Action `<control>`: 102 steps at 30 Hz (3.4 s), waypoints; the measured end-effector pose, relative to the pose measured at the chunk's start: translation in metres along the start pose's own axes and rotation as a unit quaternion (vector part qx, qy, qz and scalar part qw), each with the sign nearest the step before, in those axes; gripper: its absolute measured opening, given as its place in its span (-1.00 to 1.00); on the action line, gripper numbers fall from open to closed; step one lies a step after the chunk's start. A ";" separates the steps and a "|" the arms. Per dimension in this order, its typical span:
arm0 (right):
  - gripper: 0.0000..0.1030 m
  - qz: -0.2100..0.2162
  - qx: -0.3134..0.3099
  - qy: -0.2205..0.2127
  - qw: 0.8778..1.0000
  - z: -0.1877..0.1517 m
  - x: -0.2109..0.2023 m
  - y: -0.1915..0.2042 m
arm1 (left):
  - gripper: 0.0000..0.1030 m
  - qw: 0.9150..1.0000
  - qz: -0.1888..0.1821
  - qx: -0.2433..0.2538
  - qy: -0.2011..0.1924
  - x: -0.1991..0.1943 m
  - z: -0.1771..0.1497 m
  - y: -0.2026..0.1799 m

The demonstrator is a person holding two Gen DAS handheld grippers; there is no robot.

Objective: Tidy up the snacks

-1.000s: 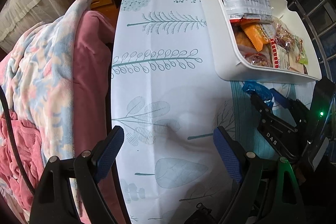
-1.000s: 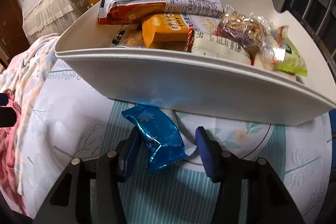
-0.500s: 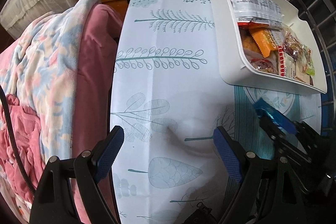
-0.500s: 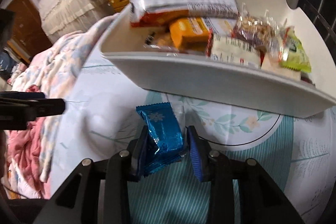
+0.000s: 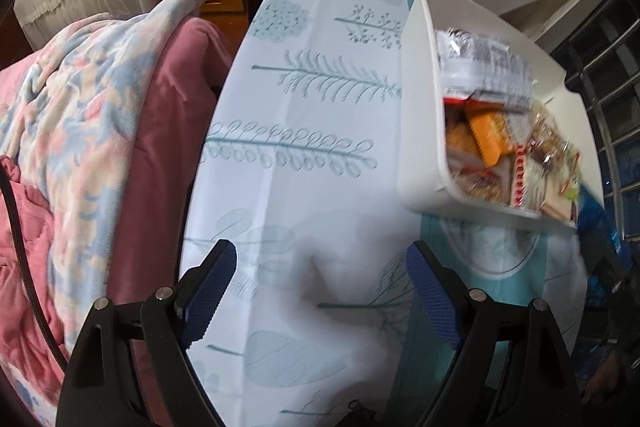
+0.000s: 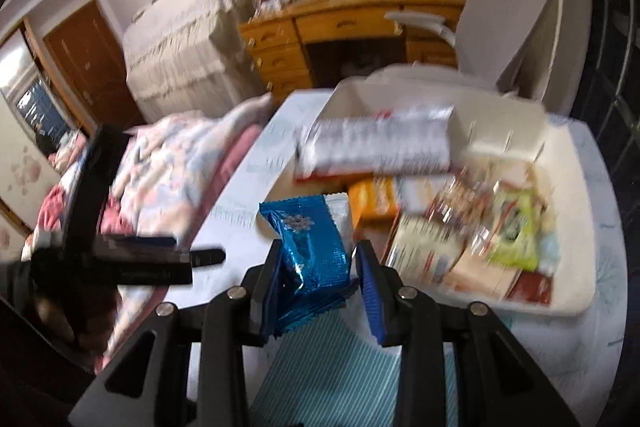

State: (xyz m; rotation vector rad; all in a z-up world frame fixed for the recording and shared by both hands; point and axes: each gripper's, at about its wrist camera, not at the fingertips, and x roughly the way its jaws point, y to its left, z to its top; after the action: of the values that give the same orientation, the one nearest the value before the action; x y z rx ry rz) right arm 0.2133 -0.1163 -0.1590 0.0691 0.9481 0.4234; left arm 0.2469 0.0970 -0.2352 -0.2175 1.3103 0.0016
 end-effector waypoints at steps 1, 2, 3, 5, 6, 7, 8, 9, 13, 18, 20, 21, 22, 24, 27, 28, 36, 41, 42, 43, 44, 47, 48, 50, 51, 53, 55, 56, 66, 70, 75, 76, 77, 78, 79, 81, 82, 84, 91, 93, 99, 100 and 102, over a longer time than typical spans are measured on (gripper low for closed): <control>-0.31 -0.004 0.006 -0.009 1.000 0.004 -0.002 -0.004 | 0.67 1.000 -0.005 -0.001 -0.003 0.001 0.002 -0.002; -0.31 -0.008 0.011 -0.018 1.000 0.008 -0.002 -0.007 | 0.67 1.000 -0.009 -0.002 -0.005 0.001 0.003 -0.003; -0.31 -0.013 0.015 -0.025 0.999 0.013 -0.002 -0.010 | 0.67 1.000 -0.013 -0.002 -0.007 0.002 0.005 -0.005; -0.31 -0.025 0.022 -0.035 0.999 0.019 0.000 -0.017 | 0.67 1.000 -0.021 -0.001 -0.010 0.005 0.009 -0.009; -0.31 -0.030 0.026 -0.037 0.999 0.021 0.002 -0.021 | 0.67 1.000 -0.022 0.000 -0.010 0.006 0.010 -0.011; -0.31 -0.036 0.031 -0.039 0.998 0.023 0.005 -0.025 | 0.67 1.000 -0.022 0.000 -0.010 0.007 0.011 -0.011; -0.31 -0.044 0.037 -0.042 0.997 0.026 0.008 -0.028 | 0.67 1.000 -0.023 0.000 -0.008 0.010 0.013 -0.012; -0.31 -0.050 0.044 -0.042 0.997 0.027 0.010 -0.032 | 0.67 1.000 -0.024 -0.001 -0.006 0.012 0.014 -0.012; -0.28 -0.080 0.075 -0.033 0.993 0.028 0.020 -0.047 | 0.67 1.000 -0.029 -0.002 -0.002 0.016 0.019 -0.012; -0.06 -0.101 0.106 0.008 0.989 0.025 0.035 -0.055 | 0.67 0.999 -0.034 0.000 -0.005 0.016 0.023 -0.009; 0.17 -0.105 0.121 0.013 0.987 0.024 0.036 -0.055 | 0.67 0.999 -0.037 0.001 -0.006 0.015 0.024 -0.007; 0.23 -0.110 0.124 0.011 0.986 0.024 0.035 -0.054 | 0.67 0.999 -0.039 0.002 -0.008 0.014 0.025 -0.006; 0.35 -0.114 0.125 0.009 0.986 0.023 0.033 -0.052 | 0.67 0.999 -0.040 0.004 -0.009 0.012 0.025 -0.005; 0.48 -0.117 0.128 0.008 0.985 0.022 0.032 -0.049 | 0.67 0.999 -0.042 0.007 -0.012 0.009 0.026 -0.002; 0.54 -0.124 0.139 0.011 0.982 0.020 0.029 -0.042 | 0.67 0.999 -0.046 0.009 -0.016 0.005 0.025 0.003; 0.57 -0.125 0.144 0.011 0.982 0.020 0.028 -0.040 | 0.67 0.999 -0.047 0.009 -0.018 0.003 0.024 0.005; 0.71 -0.145 0.161 0.022 0.976 0.002 0.017 -0.012 | 0.67 0.998 -0.059 0.011 -0.034 -0.017 0.012 0.030; 0.72 -0.149 0.170 0.038 0.973 -0.020 0.008 0.011 | 0.67 0.997 -0.064 0.018 -0.034 -0.026 -0.005 0.040; 0.72 -0.147 0.173 0.042 0.973 -0.025 0.007 0.015 | 0.67 0.997 -0.065 0.020 -0.034 -0.028 -0.008 0.042; 0.72 -0.145 0.178 0.047 0.972 -0.031 0.004 0.019 | 0.67 0.997 -0.067 0.024 -0.034 -0.032 -0.013 0.042; 0.72 -0.141 0.181 0.052 0.972 -0.036 0.002 0.023 | 0.67 0.997 -0.069 0.028 -0.035 -0.035 -0.017 0.042; 0.72 -0.121 0.188 0.070 0.972 -0.052 -0.005 0.033 | 0.72 0.995 -0.073 0.047 -0.042 -0.049 -0.030 0.038; 0.72 -0.114 0.189 0.076 0.972 -0.058 -0.010 0.037 | 0.74 0.995 -0.074 0.054 -0.044 -0.055 -0.035 0.035; 0.72 -0.104 0.189 0.085 0.973 -0.065 -0.017 0.042 | 0.75 0.994 -0.076 0.062 -0.047 -0.065 -0.042 0.030; 0.72 -0.102 0.189 0.089 0.973 -0.068 -0.020 0.044 | 0.75 0.994 -0.079 0.065 -0.047 -0.072 -0.047 0.027; 0.72 -0.094 0.182 0.096 0.974 -0.073 -0.029 0.047 | 0.75 0.993 -0.083 0.066 -0.049 -0.083 -0.055 0.020; 0.72 -0.087 0.171 0.108 0.975 -0.076 -0.038 0.049 | 0.79 0.993 -0.086 0.068 -0.051 -0.095 -0.064 0.011; 0.72 -0.082 0.167 0.116 0.976 -0.076 -0.042 0.048 | 0.80 0.993 -0.086 0.069 -0.052 -0.100 -0.067 0.007; 0.73 -0.049 0.123 0.141 0.981 -0.071 -0.107 0.029 | 0.90 0.991 -0.082 0.077 -0.072 -0.158 -0.098 -0.056; 0.73 -0.048 0.114 0.127 0.984 -0.065 -0.138 0.017 | 0.91 0.993 -0.064 0.062 -0.081 -0.180 -0.103 -0.074; 0.92 -0.065 0.111 0.128 0.983 -0.062 -0.162 0.003 | 0.98 0.994 -0.040 0.047 -0.085 -0.197 -0.107 -0.097; 0.92 -0.068 0.111 0.123 0.984 -0.063 -0.166 0.002 | 0.98 0.995 -0.031 0.045 -0.082 -0.198 -0.108 -0.102; 0.93 -0.068 0.111 0.114 0.985 -0.063 -0.170 -0.001 | 0.98 0.996 -0.027 0.044 -0.079 -0.197 -0.109 -0.106; 0.93 -0.068 0.111 0.109 0.985 -0.064 -0.172 -0.003 | 0.98 0.996 -0.023 0.042 -0.076 -0.195 -0.110 -0.109; 0.94 -0.068 0.112 0.104 0.986 -0.064 -0.175 -0.005 | 0.98 0.996 -0.016 0.039 -0.075 -0.195 -0.112 -0.112; 0.97 -0.076 0.112 0.095 0.986 -0.066 -0.178 -0.010 | 0.98 0.997 -0.004 0.033 -0.074 -0.194 -0.115 -0.117; 0.99 -0.078 0.111 0.089 0.987 -0.067 -0.181 -0.012 | 0.98 0.997 0.004 0.031 -0.076 -0.194 -0.117 -0.120; 1.00 -0.079 0.109 0.084 0.987 -0.069 -0.183 -0.013 | 0.98 0.996 0.016 0.033 -0.085 -0.194 -0.123 -0.127; 1.00 -0.076 0.101 0.074 0.989 -0.078 -0.190 -0.018 | 0.98 0.993 0.042 0.036 -0.106 -0.197 -0.136 -0.143; 1.00 -0.074 0.100 0.073 0.990 -0.080 -0.192 -0.019 | 0.98 0.992 0.047 0.037 -0.109 -0.197 -0.139 -0.145; 1.00 -0.073 0.096 0.071 0.990 -0.084 -0.195 -0.018 | 0.98 0.991 0.047 0.023 -0.121 -0.201 -0.145 -0.146; 1.00 -0.073 0.097 0.070 0.990 -0.084 -0.196 -0.019 | 0.98 0.991 0.048 0.022 -0.122 -0.201 -0.145 -0.147; 1.00 -0.072 0.097 0.069 0.990 -0.084 -0.197 -0.020 | 0.98 0.991 0.049 0.024 -0.125 -0.202 -0.146 -0.149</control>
State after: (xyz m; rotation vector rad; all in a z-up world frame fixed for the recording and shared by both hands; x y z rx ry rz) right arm 0.0527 -0.2202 -0.0606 0.1489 1.1211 0.2034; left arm 0.0730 -0.0481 -0.0529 -0.1085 1.0695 0.0788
